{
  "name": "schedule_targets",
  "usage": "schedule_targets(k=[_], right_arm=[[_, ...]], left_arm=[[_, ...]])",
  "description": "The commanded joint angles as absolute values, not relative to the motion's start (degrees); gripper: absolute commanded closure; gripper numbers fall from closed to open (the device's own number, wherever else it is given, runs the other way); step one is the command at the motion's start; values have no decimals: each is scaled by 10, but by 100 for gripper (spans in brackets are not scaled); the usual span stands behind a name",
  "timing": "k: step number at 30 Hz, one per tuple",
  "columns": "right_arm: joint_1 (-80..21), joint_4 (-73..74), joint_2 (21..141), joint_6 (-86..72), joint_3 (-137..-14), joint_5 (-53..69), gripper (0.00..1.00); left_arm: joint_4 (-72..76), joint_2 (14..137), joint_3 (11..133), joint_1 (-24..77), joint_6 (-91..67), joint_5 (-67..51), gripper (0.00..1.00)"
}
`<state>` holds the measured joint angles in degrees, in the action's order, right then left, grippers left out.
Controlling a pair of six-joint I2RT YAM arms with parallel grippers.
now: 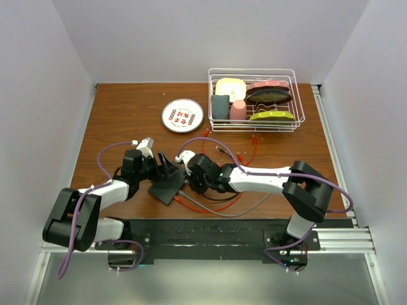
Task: Insert the plug into the switch port
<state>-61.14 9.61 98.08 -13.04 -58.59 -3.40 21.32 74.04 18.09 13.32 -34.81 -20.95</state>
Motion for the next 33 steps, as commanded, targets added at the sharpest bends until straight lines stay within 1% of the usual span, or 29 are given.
schedule_targets(k=[1,11,21,33], right_arm=[[-616,45,958,-134,-570,-16,100],[-619,4,996,-138,-547,-2,100],[-620,3,1018,-143,-549,-2,100],[-619,-21,1005,-155,-549,-32,100]], left_arm=[[194,739,178,138,-356,-207,20],[190,738,179,138,-359,-209,21],[189,739,179,139,-358,-214,22],[192,744,176,138,-355,-215,28]])
